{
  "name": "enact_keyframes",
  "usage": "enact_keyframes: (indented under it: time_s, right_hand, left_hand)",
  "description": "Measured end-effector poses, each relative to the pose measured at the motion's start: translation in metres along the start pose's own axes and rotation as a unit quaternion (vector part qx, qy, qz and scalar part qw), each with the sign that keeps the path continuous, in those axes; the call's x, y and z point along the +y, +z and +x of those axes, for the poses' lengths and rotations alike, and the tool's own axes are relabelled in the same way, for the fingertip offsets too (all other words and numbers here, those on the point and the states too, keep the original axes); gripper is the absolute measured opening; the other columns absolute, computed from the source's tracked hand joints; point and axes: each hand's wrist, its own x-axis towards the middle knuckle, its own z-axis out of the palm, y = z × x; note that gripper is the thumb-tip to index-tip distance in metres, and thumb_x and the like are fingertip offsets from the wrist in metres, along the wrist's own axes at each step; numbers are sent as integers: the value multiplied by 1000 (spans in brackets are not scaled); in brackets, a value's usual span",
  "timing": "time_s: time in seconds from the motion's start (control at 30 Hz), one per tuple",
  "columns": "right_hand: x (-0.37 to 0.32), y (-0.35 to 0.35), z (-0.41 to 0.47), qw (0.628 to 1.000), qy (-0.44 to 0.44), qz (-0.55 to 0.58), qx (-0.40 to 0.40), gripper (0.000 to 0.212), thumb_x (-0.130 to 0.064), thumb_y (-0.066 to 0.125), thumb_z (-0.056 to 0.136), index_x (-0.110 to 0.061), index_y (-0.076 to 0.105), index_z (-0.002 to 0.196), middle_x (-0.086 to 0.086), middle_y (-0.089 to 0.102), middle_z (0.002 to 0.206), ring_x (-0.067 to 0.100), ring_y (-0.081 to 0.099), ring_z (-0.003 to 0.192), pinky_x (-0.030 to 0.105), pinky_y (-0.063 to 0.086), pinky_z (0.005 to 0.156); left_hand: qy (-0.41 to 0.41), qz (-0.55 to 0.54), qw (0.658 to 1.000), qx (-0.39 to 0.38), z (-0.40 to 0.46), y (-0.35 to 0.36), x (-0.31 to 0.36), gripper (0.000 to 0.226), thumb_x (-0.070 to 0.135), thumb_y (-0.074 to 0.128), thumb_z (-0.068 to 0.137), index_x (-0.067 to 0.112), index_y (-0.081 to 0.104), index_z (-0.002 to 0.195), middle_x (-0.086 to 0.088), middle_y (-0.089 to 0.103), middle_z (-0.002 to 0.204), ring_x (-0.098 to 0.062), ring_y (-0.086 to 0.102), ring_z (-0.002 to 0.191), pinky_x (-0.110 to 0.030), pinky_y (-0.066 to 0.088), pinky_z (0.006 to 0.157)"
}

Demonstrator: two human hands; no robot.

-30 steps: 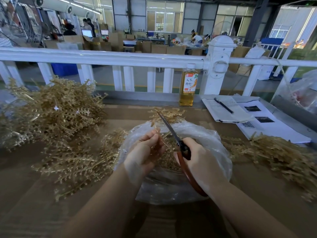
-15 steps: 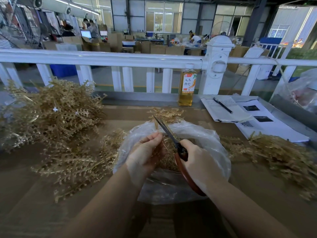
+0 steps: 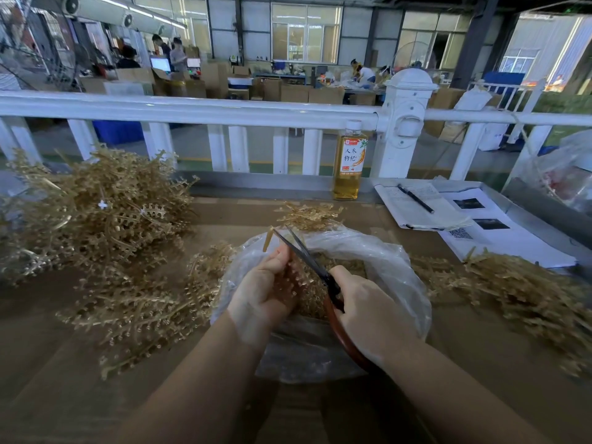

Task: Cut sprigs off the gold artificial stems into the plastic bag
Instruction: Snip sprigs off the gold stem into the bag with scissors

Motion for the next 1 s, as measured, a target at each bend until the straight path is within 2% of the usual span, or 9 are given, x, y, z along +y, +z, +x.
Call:
enact_keyframes:
  time_s: [0.1, 0.3, 0.47, 0.57, 0.63, 0.7, 0.83, 0.93, 1.0]
  right_hand:
    - [-1, 1, 1, 1000, -7, -5, -1, 7, -25, 48, 94, -27, 41, 96, -3, 55, 87, 15, 48, 83, 26, 33, 67]
    - [0, 3, 5, 998, -22, -52, 29, 8, -23, 50, 93, -25, 43, 97, -6, 49, 79, 13, 44, 76, 22, 27, 61]
    - [-1, 9, 5, 997, -16, -65, 38, 17, -22, 47, 93, -29, 31, 93, -7, 43, 75, 14, 41, 74, 24, 24, 59]
    - [-2, 11, 5, 997, -13, -67, 33, 20, -19, 46, 93, -29, 28, 94, -6, 43, 77, 15, 41, 77, 24, 28, 64]
    - [-3, 11, 4, 997, -9, -69, 29, 16, -17, 44, 93, -26, 32, 96, -4, 44, 81, 17, 44, 82, 25, 30, 67]
    - [-4, 11, 3, 997, -7, -73, 24, 12, -18, 42, 93, -23, 38, 103, -3, 45, 85, 19, 48, 89, 25, 31, 70]
    - [-6, 10, 3, 998, -13, -68, 11, 14, -15, 37, 94, -23, 36, 105, -2, 43, 89, 20, 48, 92, 25, 34, 74]
    - [-6, 11, 3, 996, -11, -84, 21, 17, -13, 31, 94, -23, 36, 108, -1, 42, 92, 18, 41, 89, 25, 33, 74]
    - [-8, 10, 3, 994, -9, -102, 34, 23, -18, 26, 93, -22, 37, 112, 1, 47, 97, 18, 43, 93, 25, 33, 74]
  left_hand:
    - [-10, 5, 1000, -1, 1, -1, 0, 15, 12, 53, 90, 13, 64, 79, 4, 56, 51, -8, 48, 51, -20, 42, 65]
    - [4, 38, 999, -5, 3, -4, 0, 24, 11, 49, 93, 12, 65, 75, 1, 58, 53, -12, 53, 53, -24, 47, 62]
    - [27, 51, 998, 8, 7, -6, -3, 42, 5, 44, 94, 11, 70, 61, -7, 58, 71, -20, 55, 67, -32, 46, 75]
    - [26, 70, 997, 2, 6, -7, -3, 50, 7, 44, 94, 13, 72, 52, -6, 60, 67, -19, 58, 60, -31, 51, 64]
    - [18, 72, 997, 8, 7, -8, -2, 44, 7, 44, 94, 11, 72, 59, -4, 62, 61, -17, 58, 57, -29, 51, 60]
    - [16, 71, 997, 9, 9, -10, -2, 40, 6, 43, 94, 10, 72, 66, -6, 66, 64, -20, 61, 62, -32, 50, 68]
    - [39, 79, 996, -17, 11, -14, -4, 52, 6, 38, 97, 10, 71, 57, -10, 57, 76, -21, 54, 71, -33, 44, 76]
    - [42, 84, 995, -25, 10, -13, -5, 49, 8, 38, 97, 9, 72, 62, -12, 64, 76, -24, 62, 72, -37, 48, 79]
    - [43, 79, 996, -23, 10, -13, -6, 41, 7, 39, 97, 7, 71, 70, -12, 68, 76, -24, 67, 69, -38, 54, 73]
